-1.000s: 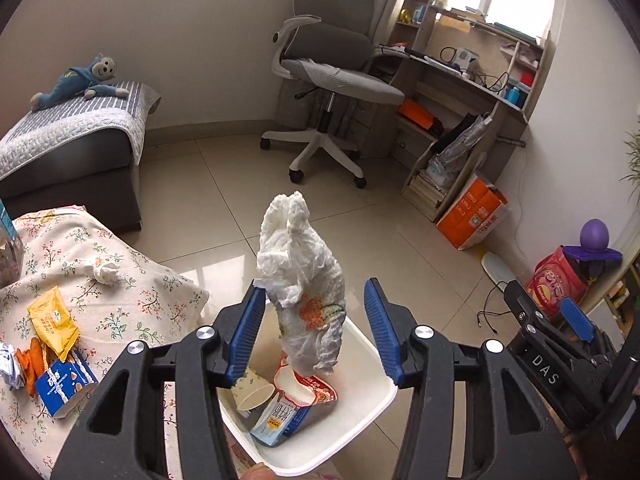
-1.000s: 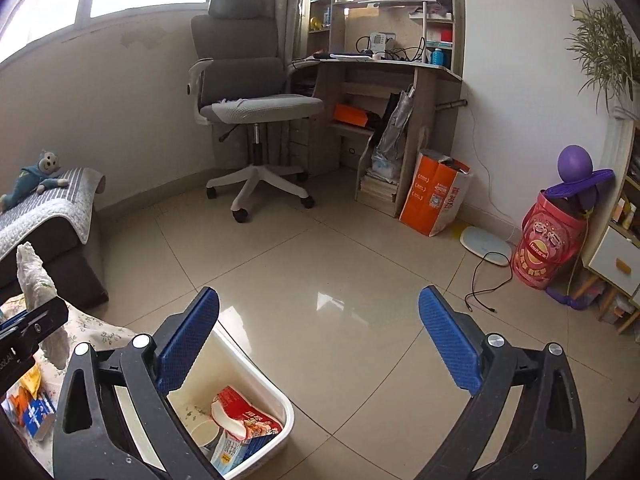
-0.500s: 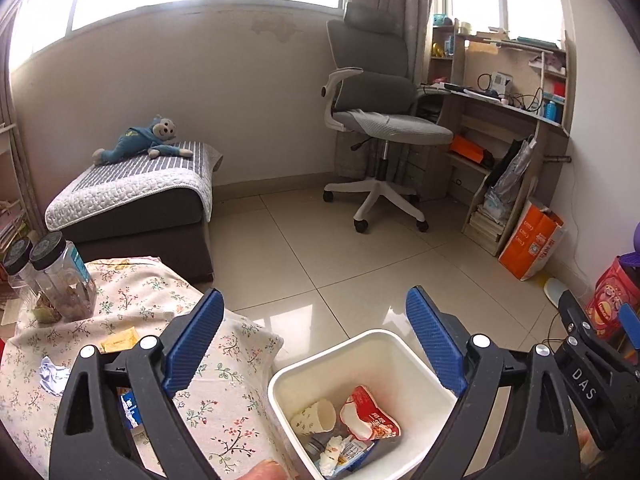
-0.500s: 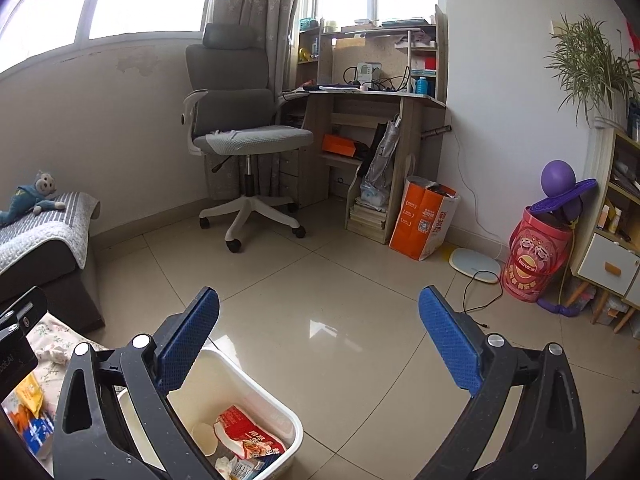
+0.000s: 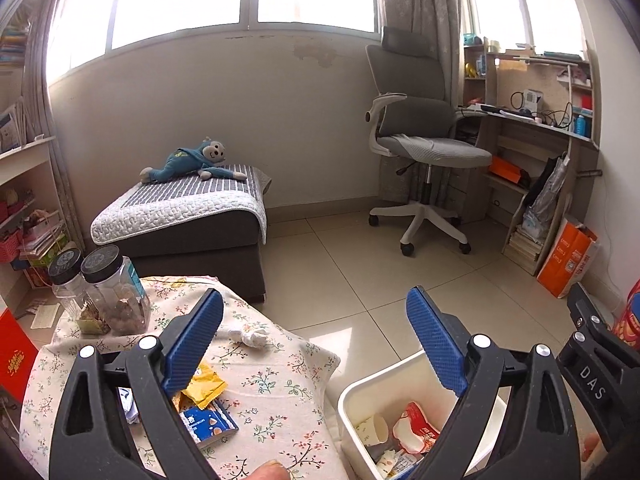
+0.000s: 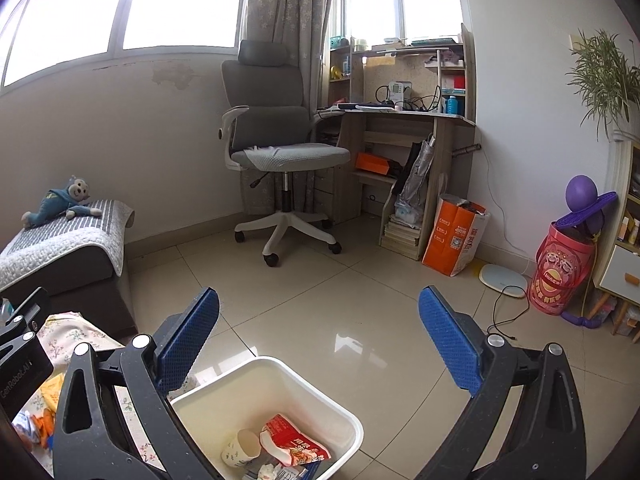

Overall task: Collect trash
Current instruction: 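Move both open tools back over the table toward the remaining trash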

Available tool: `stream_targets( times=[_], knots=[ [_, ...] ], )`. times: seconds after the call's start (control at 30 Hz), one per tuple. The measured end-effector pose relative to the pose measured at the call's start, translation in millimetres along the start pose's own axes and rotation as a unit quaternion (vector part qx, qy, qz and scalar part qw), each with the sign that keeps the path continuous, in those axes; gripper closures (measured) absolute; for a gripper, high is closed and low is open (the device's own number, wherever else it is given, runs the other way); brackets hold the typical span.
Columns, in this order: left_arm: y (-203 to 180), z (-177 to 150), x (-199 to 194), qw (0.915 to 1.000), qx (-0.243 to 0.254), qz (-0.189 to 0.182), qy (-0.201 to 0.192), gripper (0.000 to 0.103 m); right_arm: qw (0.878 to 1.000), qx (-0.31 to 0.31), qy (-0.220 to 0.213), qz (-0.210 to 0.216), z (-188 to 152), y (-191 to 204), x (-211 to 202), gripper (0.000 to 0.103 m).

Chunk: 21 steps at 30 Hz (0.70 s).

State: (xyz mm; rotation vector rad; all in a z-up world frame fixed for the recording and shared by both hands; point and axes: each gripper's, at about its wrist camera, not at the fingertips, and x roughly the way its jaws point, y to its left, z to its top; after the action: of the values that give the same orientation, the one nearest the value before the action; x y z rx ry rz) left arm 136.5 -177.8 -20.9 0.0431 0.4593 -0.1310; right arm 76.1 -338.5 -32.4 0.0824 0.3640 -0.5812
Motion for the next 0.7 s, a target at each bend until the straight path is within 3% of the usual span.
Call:
stream_targets(
  times=[0.7],
  knots=[
    [93,-7,-5,0.9974,-0.033,0.064,0.008,0.013,0.997,-0.036,0.001,0.07,-2,90,-18,0.007]
  ],
)
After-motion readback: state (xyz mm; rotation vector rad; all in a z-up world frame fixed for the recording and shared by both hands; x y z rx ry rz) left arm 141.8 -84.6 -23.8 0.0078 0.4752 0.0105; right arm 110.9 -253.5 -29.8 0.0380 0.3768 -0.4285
